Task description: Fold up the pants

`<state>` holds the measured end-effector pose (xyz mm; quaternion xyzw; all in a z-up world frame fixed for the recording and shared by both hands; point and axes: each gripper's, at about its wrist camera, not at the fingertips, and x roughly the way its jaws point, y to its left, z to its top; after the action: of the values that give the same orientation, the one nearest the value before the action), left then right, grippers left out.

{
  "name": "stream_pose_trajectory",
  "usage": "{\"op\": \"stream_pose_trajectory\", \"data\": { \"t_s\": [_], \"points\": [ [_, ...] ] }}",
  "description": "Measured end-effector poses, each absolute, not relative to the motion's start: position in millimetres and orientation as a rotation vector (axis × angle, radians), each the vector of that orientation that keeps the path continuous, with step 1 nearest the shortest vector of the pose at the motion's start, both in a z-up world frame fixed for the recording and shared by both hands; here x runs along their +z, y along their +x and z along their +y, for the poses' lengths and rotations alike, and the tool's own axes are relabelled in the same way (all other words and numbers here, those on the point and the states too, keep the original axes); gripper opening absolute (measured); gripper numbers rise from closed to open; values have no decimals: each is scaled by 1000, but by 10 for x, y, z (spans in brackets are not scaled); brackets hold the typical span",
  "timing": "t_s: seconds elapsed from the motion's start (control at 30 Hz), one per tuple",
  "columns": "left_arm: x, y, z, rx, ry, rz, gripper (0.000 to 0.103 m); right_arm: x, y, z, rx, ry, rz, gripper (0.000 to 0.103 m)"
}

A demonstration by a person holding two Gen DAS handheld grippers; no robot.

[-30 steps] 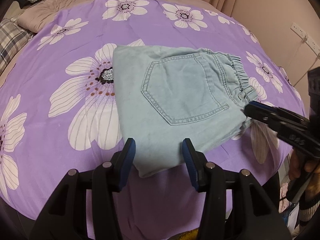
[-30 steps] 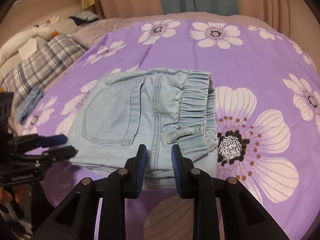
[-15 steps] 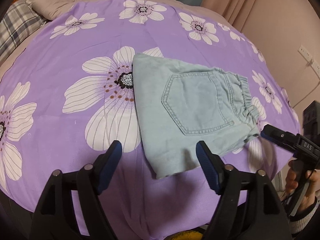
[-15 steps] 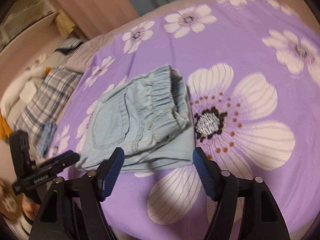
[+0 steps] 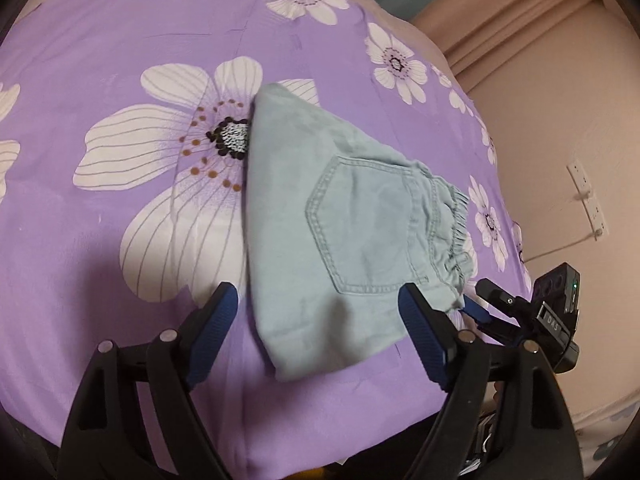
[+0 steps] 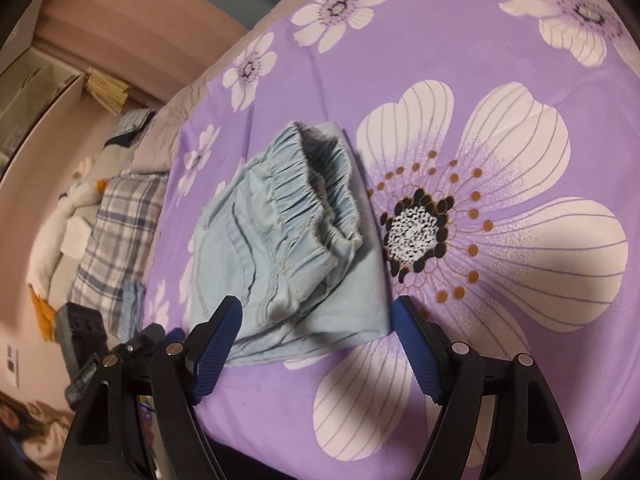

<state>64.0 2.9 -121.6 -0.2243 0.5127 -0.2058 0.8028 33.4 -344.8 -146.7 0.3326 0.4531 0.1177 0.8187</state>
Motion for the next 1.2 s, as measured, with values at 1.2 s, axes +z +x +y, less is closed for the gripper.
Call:
{"op": "stream_pose_trajectory", "data": {
  "t_s": [1.2],
  "points": [
    [-1441, 1230, -450, -515, -354, 1130, 90, -1557, 897, -3268, 363, 559, 1027, 80]
  ]
}}
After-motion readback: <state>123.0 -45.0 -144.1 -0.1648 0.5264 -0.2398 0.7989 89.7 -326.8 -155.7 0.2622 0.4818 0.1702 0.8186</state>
